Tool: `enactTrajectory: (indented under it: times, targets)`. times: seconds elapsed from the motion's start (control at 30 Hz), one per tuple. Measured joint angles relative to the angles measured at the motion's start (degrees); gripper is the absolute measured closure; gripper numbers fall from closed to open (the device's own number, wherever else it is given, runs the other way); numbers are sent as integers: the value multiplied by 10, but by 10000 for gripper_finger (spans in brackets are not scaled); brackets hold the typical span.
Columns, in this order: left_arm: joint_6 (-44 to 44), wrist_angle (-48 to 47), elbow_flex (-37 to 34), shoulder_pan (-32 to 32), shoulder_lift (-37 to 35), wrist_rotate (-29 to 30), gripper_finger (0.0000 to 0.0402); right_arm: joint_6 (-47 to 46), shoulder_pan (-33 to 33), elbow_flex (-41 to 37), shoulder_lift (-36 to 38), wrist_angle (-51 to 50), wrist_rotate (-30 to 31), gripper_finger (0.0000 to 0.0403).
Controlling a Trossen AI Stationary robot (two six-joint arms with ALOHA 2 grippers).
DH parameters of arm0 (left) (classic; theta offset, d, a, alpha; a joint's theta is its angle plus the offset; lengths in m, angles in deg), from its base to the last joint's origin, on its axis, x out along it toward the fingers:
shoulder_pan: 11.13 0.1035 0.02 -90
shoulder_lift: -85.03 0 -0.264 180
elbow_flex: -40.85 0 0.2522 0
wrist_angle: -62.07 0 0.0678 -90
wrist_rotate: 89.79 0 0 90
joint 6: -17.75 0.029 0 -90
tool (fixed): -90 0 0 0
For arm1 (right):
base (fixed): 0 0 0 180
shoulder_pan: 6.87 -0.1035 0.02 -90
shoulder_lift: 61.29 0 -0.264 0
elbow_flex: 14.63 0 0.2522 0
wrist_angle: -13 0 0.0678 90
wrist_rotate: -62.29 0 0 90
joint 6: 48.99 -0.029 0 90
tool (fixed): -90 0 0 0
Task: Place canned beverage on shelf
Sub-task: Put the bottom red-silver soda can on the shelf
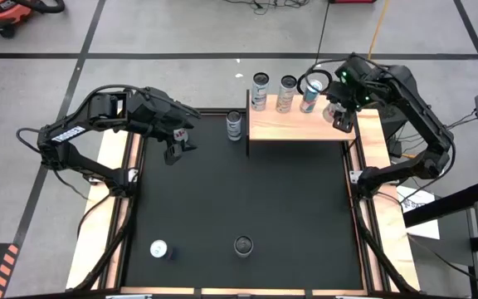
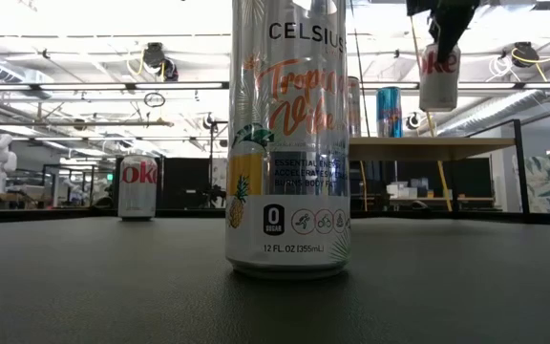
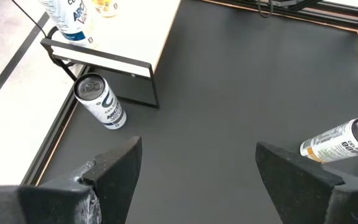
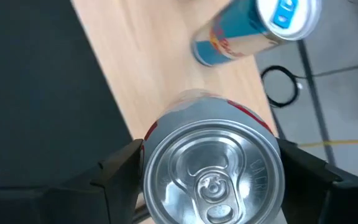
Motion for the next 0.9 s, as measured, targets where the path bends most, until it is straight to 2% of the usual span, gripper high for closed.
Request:
enactTrajectory:
  times: [0.2,0.4,0.6,0.9]
  targets:
    - [0,0,0,0,0,0,84,28,49,-7,-2,1,-49,133]
    - [0,0,0,0,0,0,84,48,95,-51,-3,0,-48,133]
    - [0,0,0,0,0,0,84,72,111,-73,-5,0,-51,133]
    - [1,0,0,0,0,0,84,43,135,-85,-29,0,-63,133]
